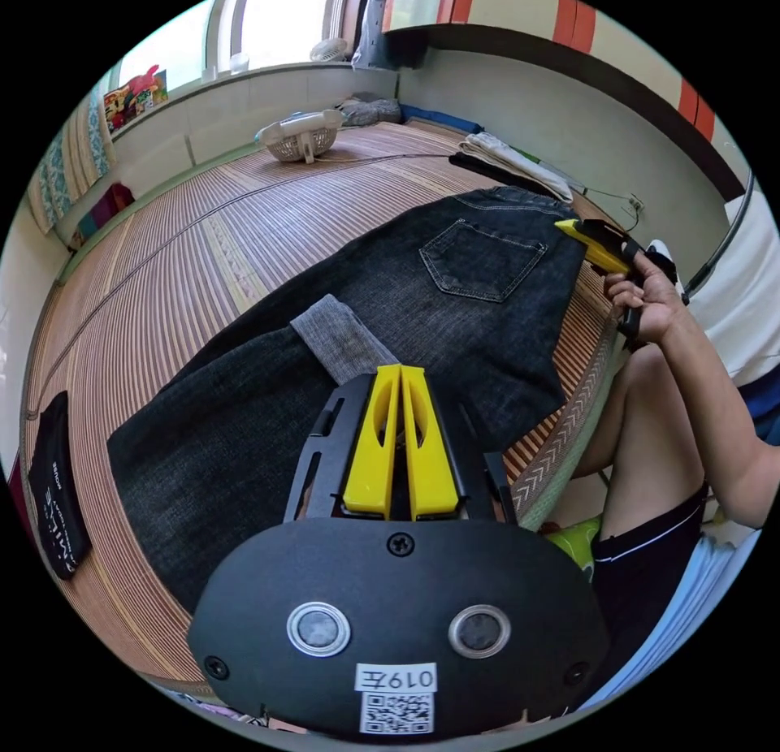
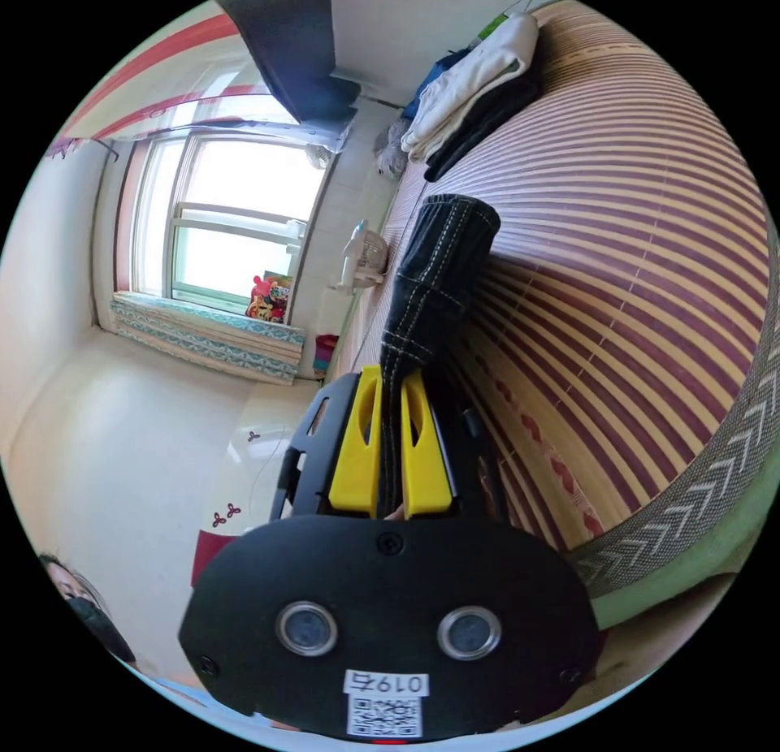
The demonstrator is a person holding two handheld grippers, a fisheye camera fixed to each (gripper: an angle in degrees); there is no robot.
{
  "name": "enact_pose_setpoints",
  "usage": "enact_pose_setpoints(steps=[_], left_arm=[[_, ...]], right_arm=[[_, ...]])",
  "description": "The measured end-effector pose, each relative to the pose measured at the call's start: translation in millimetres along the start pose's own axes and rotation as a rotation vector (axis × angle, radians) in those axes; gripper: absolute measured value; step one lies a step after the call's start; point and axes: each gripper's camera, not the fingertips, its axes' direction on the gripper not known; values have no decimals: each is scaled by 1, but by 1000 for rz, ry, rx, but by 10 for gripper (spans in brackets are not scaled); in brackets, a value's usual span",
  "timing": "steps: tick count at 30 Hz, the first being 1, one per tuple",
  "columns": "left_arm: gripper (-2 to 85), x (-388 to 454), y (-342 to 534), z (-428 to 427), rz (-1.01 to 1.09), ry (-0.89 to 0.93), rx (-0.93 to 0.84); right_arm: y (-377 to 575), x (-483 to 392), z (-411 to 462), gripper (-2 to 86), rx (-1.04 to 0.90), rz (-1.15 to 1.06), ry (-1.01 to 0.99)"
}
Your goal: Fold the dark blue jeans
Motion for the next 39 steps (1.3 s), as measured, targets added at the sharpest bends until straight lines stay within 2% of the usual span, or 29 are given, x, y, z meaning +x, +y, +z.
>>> enact_pose_setpoints(steps=[3, 7, 12, 18, 23, 27, 29, 32, 34, 39], left_arm=[[8, -19, 10, -35, -42, 21, 84], [8, -31, 25, -22, -45, 83, 13], [7, -38, 23, -32, 29, 7, -6], [8, -98, 34, -69, -62, 144, 32], [9, -193, 69, -179, -259, 254, 314], [10, -259, 112, -227, -372, 379, 437], [10, -297, 136, -239, -427, 510, 468], [11, -336, 165, -250, -508, 658, 559], [11, -356, 181, -256, -553, 695, 581], [9, -393, 222, -256, -751, 558, 476]], right_arm=[[10, -9, 10, 32, 0, 4, 23], [25, -30, 25, 28, 10, -23, 61], [52, -77, 51, 17, 0, -100, 132], [133, -220, 109, 5, 2, -532, 316], [257, -357, 171, 4, 47, -938, 439], [358, -438, 218, 5, 87, -1166, 500], [434, -485, 252, 5, 116, -1345, 549], [542, -523, 308, 7, 123, -1613, 634], [611, -528, 347, 9, 113, -1788, 695], [754, -519, 437, 13, -2, -2080, 777]])
